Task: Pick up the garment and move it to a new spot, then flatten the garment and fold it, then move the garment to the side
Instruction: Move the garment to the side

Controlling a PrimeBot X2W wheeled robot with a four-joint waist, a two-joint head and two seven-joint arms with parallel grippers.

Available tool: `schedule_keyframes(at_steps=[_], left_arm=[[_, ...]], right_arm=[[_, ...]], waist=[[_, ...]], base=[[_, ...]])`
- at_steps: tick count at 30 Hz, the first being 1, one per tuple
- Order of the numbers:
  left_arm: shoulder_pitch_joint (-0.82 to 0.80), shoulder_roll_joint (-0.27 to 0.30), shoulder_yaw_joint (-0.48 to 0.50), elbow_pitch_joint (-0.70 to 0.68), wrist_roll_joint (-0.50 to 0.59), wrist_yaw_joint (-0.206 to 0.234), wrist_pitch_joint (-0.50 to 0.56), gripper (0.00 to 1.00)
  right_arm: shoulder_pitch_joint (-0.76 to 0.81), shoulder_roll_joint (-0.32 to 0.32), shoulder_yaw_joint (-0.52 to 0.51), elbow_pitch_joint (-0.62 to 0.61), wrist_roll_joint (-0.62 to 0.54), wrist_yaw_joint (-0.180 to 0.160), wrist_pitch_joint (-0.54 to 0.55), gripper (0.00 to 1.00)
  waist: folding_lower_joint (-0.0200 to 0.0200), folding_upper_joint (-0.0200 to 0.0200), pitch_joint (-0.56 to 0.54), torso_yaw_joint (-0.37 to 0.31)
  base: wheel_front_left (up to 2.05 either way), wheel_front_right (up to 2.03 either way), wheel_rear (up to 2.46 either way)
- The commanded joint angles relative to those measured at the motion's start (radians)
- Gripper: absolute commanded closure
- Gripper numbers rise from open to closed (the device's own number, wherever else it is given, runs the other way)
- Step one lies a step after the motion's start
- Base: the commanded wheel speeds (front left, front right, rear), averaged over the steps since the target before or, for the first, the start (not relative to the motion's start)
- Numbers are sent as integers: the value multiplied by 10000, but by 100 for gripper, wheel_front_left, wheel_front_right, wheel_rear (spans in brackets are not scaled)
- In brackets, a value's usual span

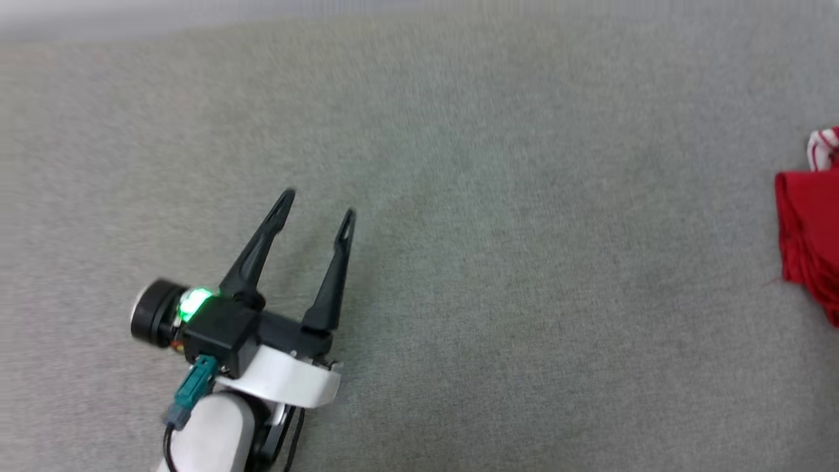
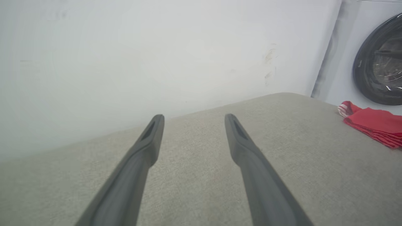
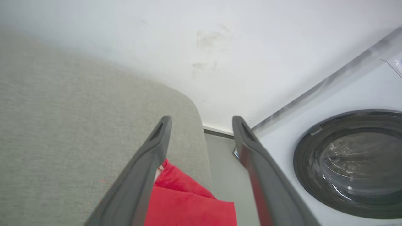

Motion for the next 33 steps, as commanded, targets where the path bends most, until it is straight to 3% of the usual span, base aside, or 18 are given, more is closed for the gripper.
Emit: schedule_keyframes(at_steps=[1,7,12,18,24,33], left_arm=[[332,-100,175,88,-152,10,-22,0],[1238,-220,799,320,-275,61,-22,0],[1828,-328,1109,617,-261,-24,-22,0],[2180,-487,1346,755,-165,-82,-22,0],[2394,-792,1625,1015,-272,-228,-22,0],[2463,-1022,1976,1391,-56,-380,-22,0]], right_arm=[[374,233,46,-427,136,-19,-179,0],[1915,1480,-38,-2291,820,-18,-685,0],[3430,3020,-49,-3711,630,-19,-909,0],[4701,4400,-45,-4287,771,-18,-1391,0],[5611,5079,29,-3786,1155,-15,-2236,0],[5794,5310,349,-3008,1275,-15,-2727,0]], waist=[[2,-1,-999,417],[2,-1,-1936,836],[2,-1,-2461,1148],[2,-1,-2727,1384],[2,-1,-2836,1608],[2,-1,-2860,1653]], base=[[0,0,0],[0,0,0],[0,0,0],[0,0,0],[0,0,0],[0,0,0]])
